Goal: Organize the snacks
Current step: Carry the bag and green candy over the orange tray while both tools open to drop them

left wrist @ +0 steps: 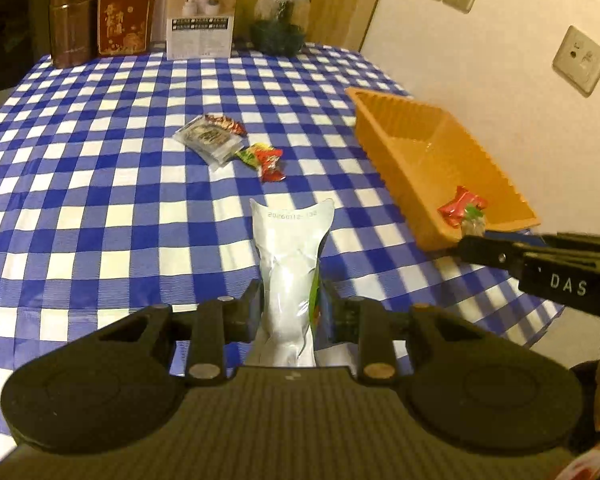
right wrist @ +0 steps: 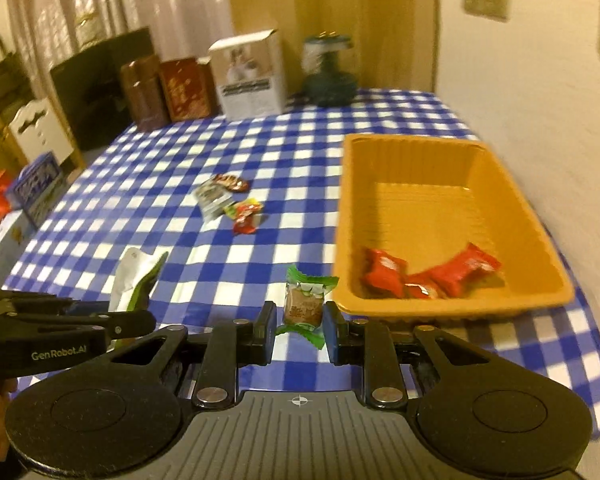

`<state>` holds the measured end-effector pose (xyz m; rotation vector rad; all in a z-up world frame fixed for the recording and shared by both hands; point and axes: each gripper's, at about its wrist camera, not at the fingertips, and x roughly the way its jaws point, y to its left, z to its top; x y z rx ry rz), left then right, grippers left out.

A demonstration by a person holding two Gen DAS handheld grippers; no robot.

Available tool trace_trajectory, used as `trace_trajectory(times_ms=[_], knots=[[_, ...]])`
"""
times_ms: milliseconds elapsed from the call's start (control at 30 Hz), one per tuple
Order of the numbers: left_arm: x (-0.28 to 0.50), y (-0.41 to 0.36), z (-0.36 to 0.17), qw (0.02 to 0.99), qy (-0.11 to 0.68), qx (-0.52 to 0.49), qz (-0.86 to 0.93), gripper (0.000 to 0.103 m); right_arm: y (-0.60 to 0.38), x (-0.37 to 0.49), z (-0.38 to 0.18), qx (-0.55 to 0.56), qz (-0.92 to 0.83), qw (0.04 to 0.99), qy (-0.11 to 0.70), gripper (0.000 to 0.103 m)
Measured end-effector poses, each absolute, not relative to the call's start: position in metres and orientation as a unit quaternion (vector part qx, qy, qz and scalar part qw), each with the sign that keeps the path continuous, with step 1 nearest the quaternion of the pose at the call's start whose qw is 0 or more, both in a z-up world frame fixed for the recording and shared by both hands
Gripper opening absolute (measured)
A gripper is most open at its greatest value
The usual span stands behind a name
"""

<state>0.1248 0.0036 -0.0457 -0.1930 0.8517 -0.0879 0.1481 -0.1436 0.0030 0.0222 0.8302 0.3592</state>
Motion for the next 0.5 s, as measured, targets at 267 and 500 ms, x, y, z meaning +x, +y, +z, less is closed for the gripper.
trace_trajectory(times_ms=[267, 500], knots=[[0.12, -0.021, -0.023, 0.914, 0.392, -0.093, -0.054, 0.027, -0.168, 0.129, 0.011, 0.04, 0.149, 0.909, 0.387, 0.025], [0.126, -0.042, -0.01, 0.916, 0.383, -0.095, -0.077, 0.027, -0.185, 0.123, 0.019, 0.05, 0.134, 0.917, 0.372, 0.025]])
